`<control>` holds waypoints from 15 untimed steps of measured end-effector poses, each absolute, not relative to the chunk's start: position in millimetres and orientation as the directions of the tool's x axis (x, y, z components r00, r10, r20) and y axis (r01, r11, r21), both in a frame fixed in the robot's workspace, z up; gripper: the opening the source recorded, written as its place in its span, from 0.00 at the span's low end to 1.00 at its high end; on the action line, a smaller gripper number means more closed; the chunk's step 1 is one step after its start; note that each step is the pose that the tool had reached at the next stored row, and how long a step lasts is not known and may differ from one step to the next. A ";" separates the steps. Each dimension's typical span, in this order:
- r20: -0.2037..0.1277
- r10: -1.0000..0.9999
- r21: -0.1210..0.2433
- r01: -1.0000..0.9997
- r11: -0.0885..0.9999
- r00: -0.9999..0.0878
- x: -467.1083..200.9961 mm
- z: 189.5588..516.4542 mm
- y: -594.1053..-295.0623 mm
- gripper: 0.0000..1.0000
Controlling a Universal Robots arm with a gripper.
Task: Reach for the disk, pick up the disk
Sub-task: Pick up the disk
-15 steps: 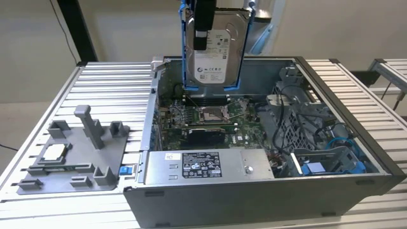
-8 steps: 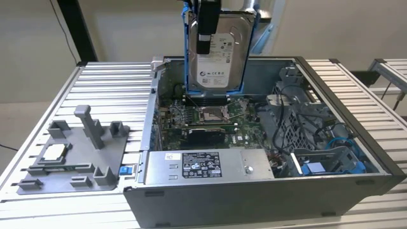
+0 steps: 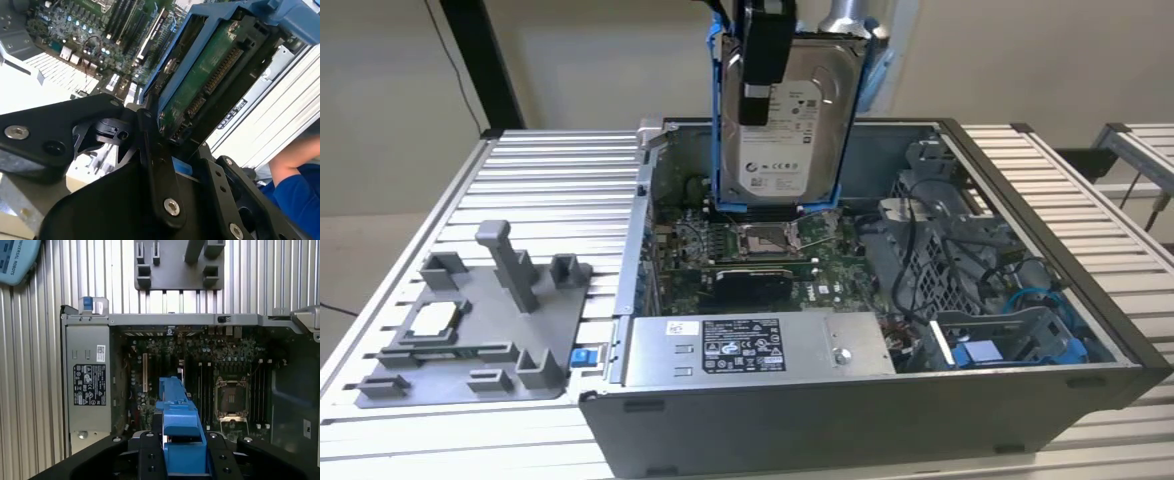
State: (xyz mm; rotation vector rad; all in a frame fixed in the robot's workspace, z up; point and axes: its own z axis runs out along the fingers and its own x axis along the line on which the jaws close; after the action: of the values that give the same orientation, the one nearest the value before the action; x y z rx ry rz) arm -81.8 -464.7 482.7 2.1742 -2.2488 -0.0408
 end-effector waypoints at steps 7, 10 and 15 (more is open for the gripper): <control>-0.009 -0.999 0.029 -0.999 0.034 -0.034 -79.1 482.5 -481.2 0.00; -0.009 -0.999 0.029 -0.999 0.034 -0.034 -78.0 482.4 -488.1 0.00; -0.009 -0.999 0.029 -0.999 0.034 -0.034 -76.1 482.2 -498.5 0.00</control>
State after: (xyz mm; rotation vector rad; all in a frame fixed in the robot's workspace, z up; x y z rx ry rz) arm -76.1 -498.5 482.2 2.1733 -2.2487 -0.0421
